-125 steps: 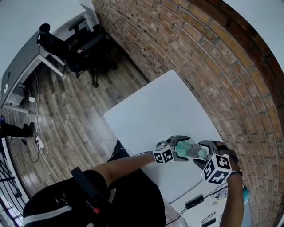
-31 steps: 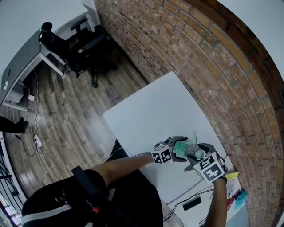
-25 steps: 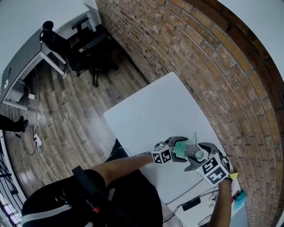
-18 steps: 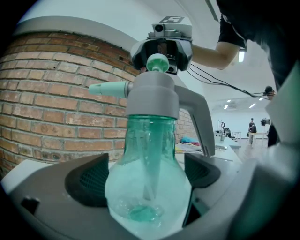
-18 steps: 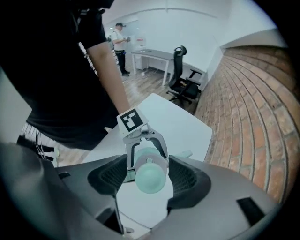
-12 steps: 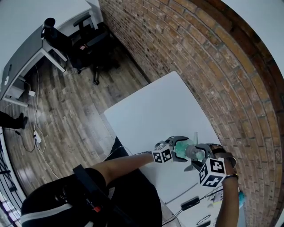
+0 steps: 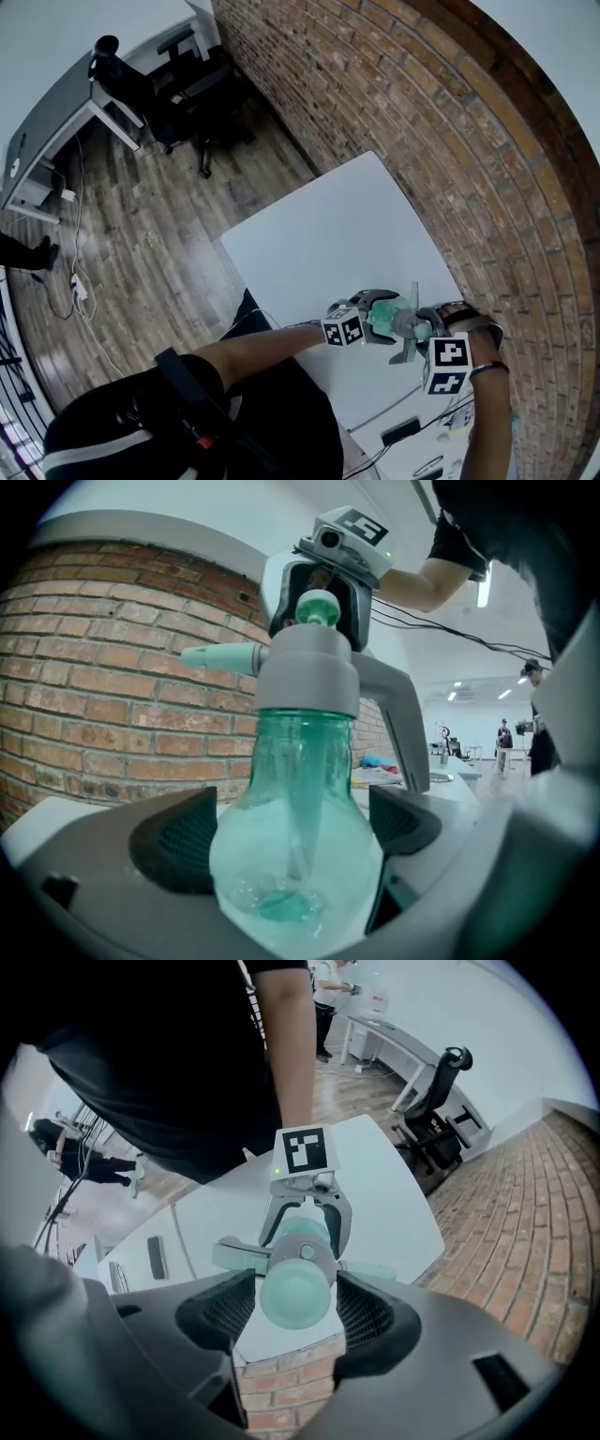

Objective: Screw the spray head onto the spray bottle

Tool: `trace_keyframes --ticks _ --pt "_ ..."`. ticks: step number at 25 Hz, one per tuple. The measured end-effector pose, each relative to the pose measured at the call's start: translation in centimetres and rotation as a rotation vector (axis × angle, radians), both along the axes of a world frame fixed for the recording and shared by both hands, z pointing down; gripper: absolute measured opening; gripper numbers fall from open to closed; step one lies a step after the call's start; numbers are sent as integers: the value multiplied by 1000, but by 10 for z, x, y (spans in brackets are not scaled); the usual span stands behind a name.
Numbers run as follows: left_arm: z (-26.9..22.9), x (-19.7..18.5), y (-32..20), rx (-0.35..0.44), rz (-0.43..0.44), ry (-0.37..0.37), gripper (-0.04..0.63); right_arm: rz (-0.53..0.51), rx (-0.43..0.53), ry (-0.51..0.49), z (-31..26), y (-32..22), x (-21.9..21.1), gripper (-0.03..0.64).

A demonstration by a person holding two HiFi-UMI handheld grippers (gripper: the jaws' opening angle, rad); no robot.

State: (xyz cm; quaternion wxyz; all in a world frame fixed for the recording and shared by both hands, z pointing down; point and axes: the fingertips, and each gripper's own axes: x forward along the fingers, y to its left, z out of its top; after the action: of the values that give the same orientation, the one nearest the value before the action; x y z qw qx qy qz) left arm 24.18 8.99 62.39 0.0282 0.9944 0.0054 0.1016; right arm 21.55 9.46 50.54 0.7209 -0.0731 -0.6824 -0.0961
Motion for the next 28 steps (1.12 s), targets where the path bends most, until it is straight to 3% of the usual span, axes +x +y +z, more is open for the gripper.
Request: trace_keyframes --ticks 13,22,28 --pt "0 -1 0 -3 2 4 488 -325 127 100 13 -12 6 272" --pt "0 0 0 -3 2 1 488 -446 148 108 13 -11 1 273" --pt "0 -2 0 -2 2 0 488 -450 134 106 16 -11 -1 273"
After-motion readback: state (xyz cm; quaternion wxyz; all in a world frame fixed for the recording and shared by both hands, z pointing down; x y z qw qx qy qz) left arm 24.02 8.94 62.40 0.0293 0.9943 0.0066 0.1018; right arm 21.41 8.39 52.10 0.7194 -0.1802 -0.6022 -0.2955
